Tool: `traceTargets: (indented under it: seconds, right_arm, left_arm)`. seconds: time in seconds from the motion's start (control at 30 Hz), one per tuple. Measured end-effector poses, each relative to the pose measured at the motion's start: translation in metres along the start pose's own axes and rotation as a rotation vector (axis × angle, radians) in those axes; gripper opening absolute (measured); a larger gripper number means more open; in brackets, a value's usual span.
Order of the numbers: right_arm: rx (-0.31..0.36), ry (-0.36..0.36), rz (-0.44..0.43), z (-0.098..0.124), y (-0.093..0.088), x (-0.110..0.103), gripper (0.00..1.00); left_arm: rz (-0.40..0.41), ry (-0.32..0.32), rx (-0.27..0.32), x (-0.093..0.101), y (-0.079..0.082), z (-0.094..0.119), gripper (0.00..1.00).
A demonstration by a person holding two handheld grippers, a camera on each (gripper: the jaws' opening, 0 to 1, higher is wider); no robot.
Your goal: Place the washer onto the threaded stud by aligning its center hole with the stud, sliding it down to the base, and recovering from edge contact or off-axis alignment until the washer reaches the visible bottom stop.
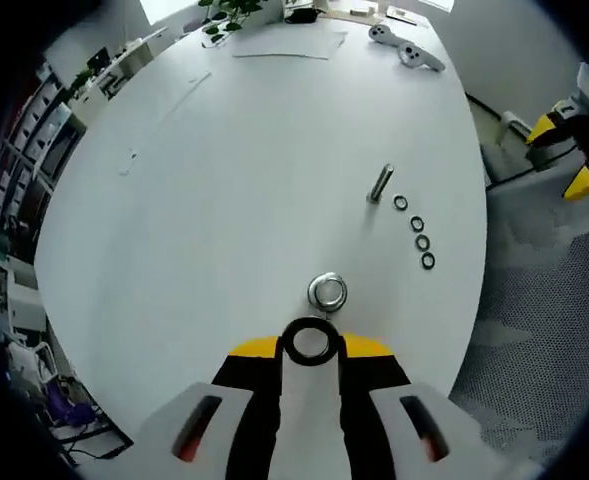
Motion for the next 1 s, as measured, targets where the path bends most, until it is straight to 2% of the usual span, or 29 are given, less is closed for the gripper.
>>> traceTargets:
  seconds: [0.23, 0.37, 0.9, 1.0]
  right_arm:
    - [0.004, -0.004, -0.002, 0.000, 0.000, 0.000, 0.40]
    - [0.005, -0.003, -0.002, 0.000, 0.000, 0.000, 0.40]
    - [0.011, -0.004, -0.004, 0.001, 0.001, 0.001, 0.40]
    - [0.010, -0.004, -0.005, 0.001, 0.001, 0.001, 0.40]
  left_arm:
    - [-0.038, -0.012, -0.002, 0.004, 0.011, -0.008, 0.19]
    - [-0.065, -0.017, -0.020, 0.006, 0.011, -0.014, 0.19]
    - [-0.084, -0.032, -0.032, 0.009, 0.017, -0.027, 0.19]
    - [-0.120, -0.035, -0.051, 0.013, 0.015, -0.033, 0.19]
Point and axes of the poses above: the point that each gripper's makers call its tool centre point, and the gripper's own axes: z roughly backward along the fingers, x roughly to its right, y roughly out of its top, the point moved 10 cm from there along z, roughly backward along the fingers, and after that the axes turned 15 degrees about x, right-handed, at the moved point
